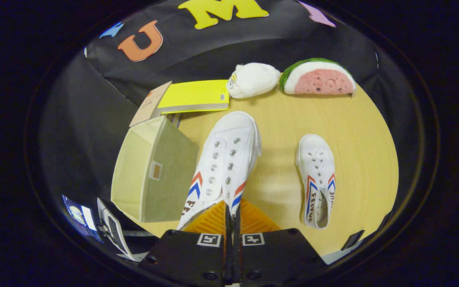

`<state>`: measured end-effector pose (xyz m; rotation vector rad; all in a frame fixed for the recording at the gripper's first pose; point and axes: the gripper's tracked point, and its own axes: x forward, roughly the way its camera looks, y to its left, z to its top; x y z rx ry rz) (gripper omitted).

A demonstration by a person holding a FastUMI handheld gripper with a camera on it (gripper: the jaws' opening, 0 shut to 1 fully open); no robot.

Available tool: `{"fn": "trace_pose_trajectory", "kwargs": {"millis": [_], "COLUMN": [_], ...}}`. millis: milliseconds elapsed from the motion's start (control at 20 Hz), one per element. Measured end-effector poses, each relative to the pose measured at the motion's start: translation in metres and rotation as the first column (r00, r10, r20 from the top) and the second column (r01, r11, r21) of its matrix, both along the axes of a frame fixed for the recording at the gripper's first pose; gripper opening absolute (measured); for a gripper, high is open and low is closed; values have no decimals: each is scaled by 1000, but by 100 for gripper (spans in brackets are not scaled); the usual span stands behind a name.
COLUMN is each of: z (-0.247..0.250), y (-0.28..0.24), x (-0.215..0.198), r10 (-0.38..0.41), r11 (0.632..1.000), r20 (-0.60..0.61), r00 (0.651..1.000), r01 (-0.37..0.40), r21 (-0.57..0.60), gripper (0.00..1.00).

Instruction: Open the storage box then place both shoes into the box .Put the left shoe in first, then the right shoe, with the right side of both shoes facing outward in a uniform manner.

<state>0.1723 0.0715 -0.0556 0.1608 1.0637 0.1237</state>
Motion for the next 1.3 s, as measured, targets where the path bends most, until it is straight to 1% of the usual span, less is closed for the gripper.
{"fn": "trace_pose_trajectory", "kwargs": {"millis": [250, 350, 450, 550, 700, 850, 1150, 1300], "z": [28, 31, 30, 24, 4, -25, -91, -122], "y": [74, 106, 141, 175, 210, 230, 253, 261], "x": [-10, -12, -9, 0, 18, 33, 47, 55], "r10": [66, 112, 138, 138, 113, 99, 52, 54], "r11": [998, 994, 990, 990, 994, 995, 995, 994], "r20": [42, 44, 41, 44, 7, -10, -90, -145], "r00": [997, 993, 990, 989, 994, 995, 995, 988], "r01": [-66, -112, -138, -138, -113, -100, -59, -68], "r21": [3, -9, -4, 0, 7, -21, -82, -90], "gripper": [5, 5, 5, 5, 6, 5, 6, 5]}}
